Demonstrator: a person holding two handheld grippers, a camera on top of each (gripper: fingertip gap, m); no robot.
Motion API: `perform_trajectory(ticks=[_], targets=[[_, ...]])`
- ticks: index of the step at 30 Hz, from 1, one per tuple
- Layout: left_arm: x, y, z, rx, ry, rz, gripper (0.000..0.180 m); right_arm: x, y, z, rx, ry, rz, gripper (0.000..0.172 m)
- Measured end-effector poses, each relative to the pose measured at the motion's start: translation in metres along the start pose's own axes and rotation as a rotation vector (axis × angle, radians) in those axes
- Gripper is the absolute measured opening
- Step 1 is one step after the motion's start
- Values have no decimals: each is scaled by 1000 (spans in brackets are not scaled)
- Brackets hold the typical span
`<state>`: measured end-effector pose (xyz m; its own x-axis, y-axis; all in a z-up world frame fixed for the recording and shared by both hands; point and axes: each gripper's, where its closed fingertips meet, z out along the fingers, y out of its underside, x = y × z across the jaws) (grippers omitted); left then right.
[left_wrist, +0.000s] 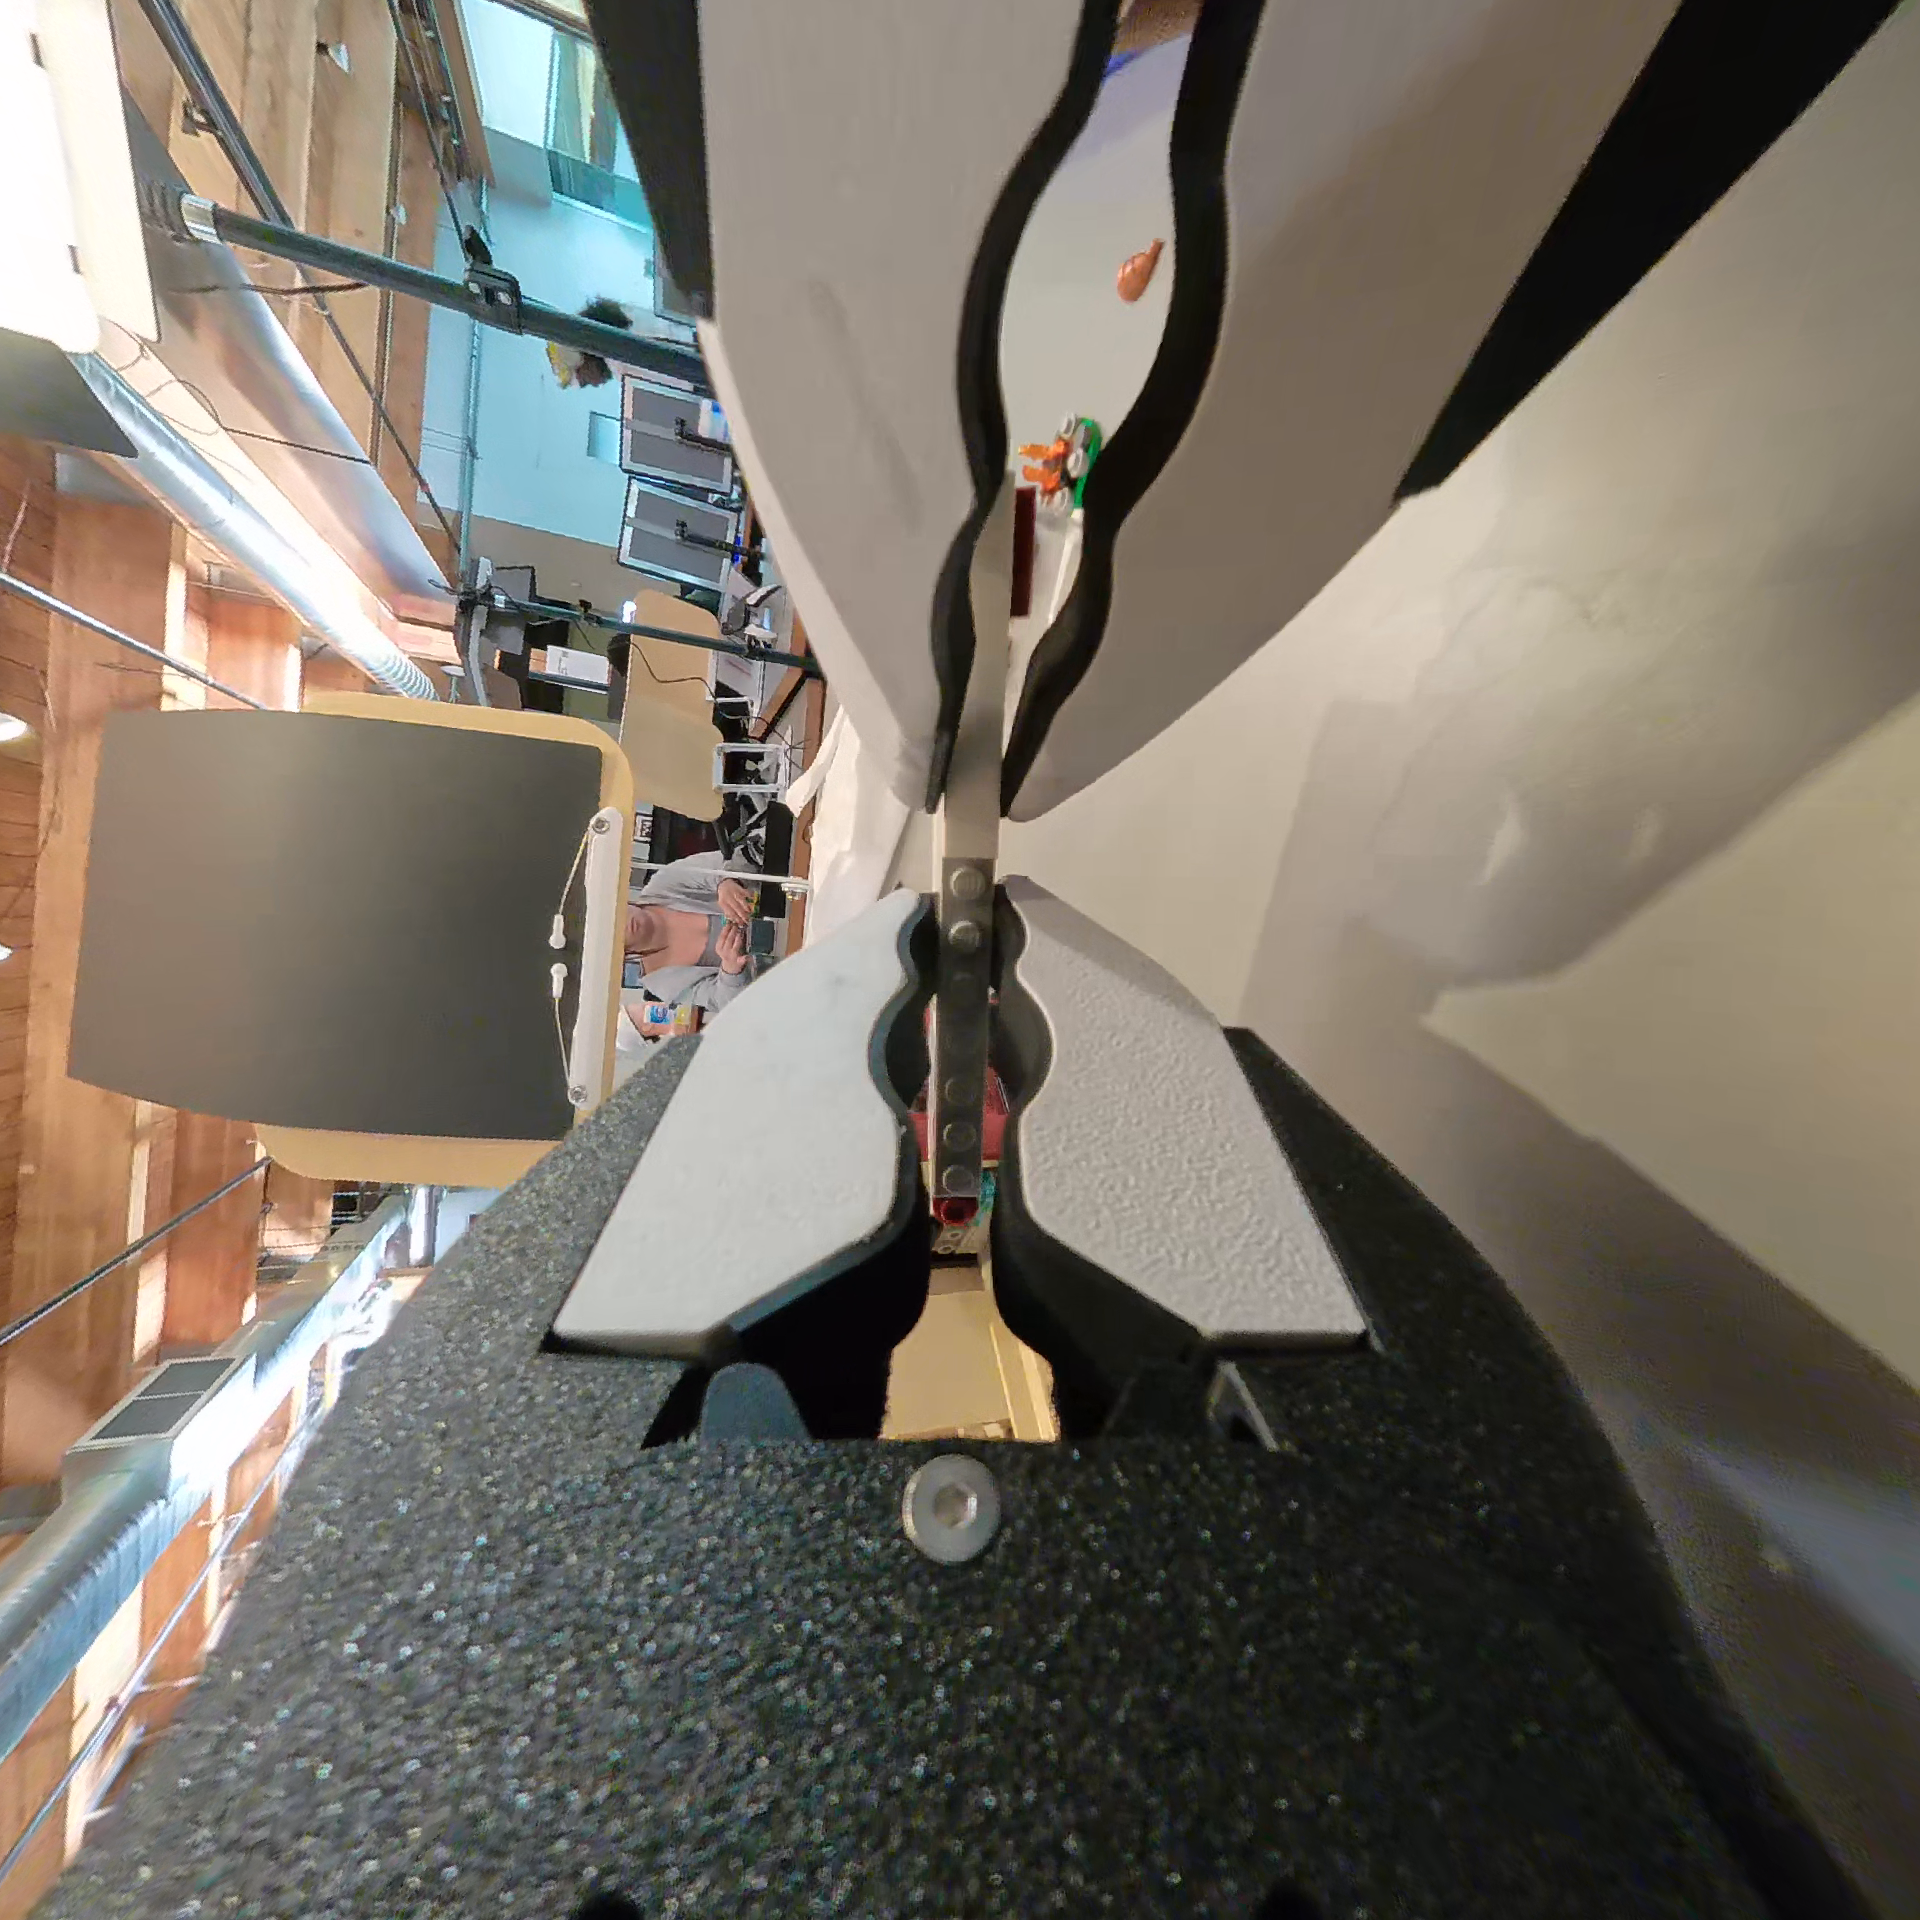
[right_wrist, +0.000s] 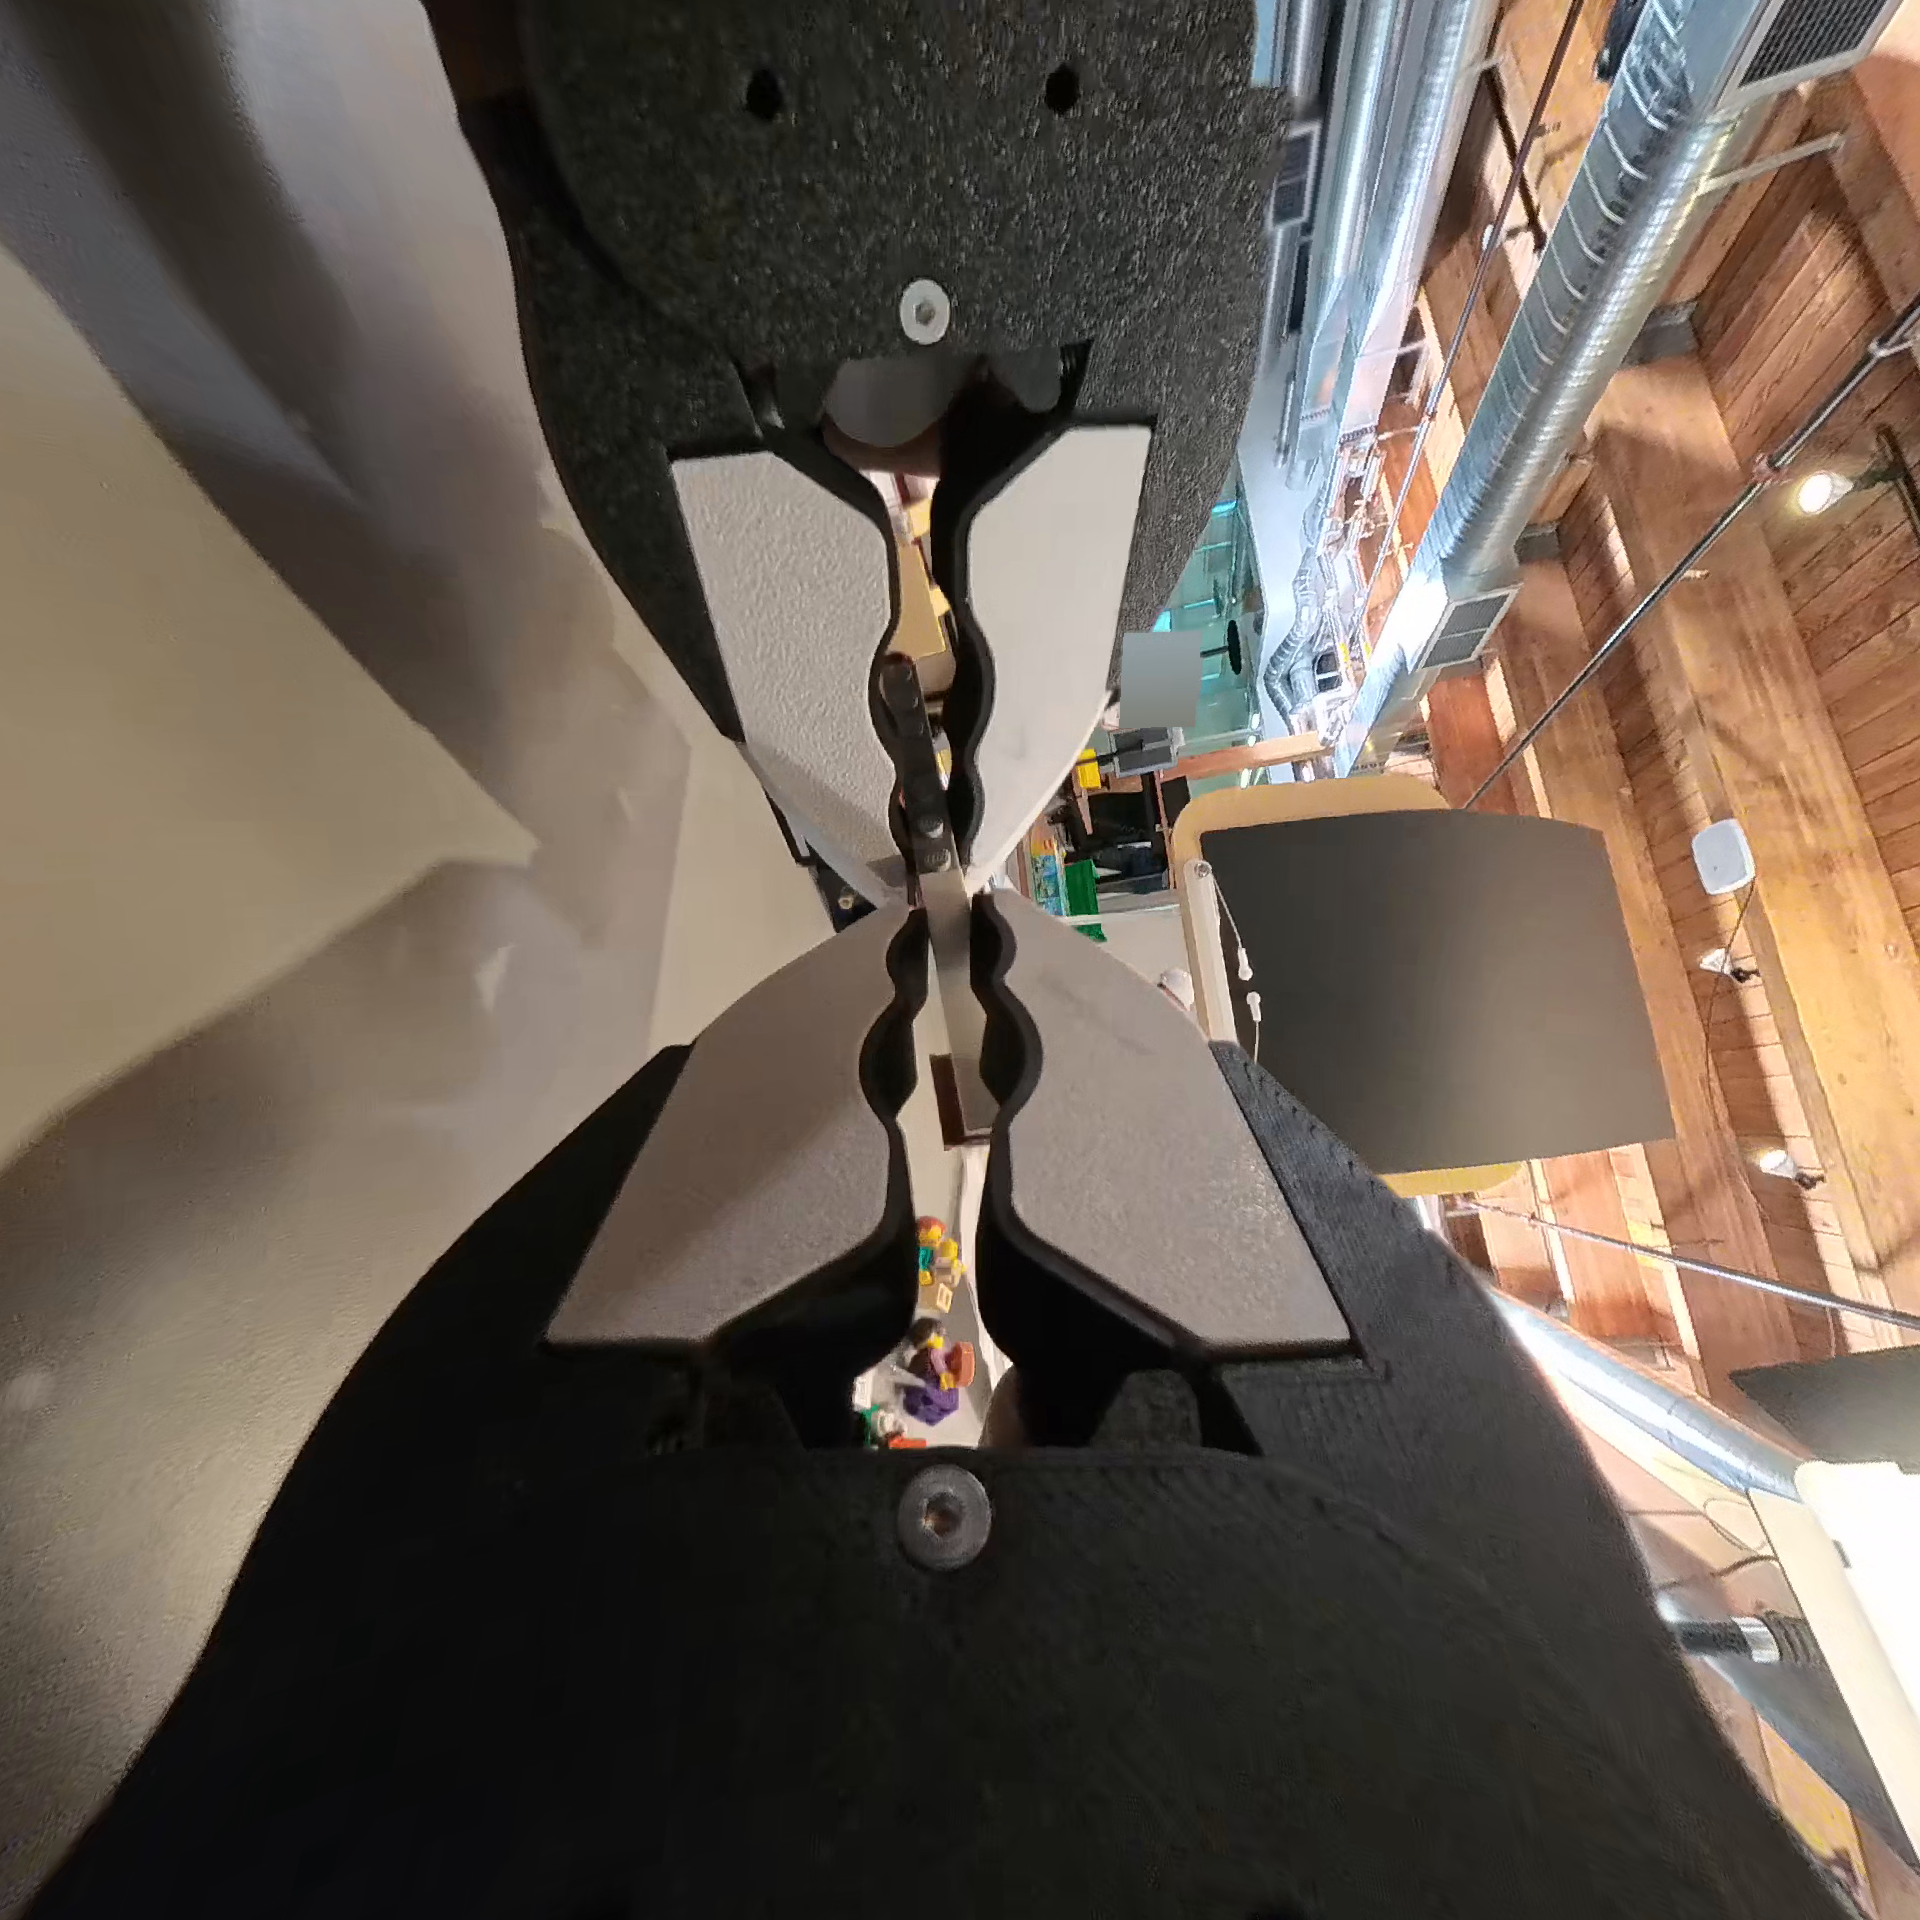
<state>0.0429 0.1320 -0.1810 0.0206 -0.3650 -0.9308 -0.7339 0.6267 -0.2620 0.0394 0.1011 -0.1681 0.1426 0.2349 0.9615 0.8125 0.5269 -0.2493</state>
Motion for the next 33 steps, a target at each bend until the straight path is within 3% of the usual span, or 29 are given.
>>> perform_trajectory(ticks=[14,18,22,27,33], targets=[[14,-4,-1,25,51,-56,9,-10,-8,-9,63,-5,-48,7],[19,30,11,-113,98,-108,8,-8,-19,-15,118,13,-39,0],[21,22,11,-97,95,-82,8,-7,-18,-15,121,21,-41,0],[13,26,11,-105,73,-116,8,-1,-1,-11,50,56,-46,0],[13,25,10,-104,66,-102,8,0,28,-1,-90,50,-36,13]])
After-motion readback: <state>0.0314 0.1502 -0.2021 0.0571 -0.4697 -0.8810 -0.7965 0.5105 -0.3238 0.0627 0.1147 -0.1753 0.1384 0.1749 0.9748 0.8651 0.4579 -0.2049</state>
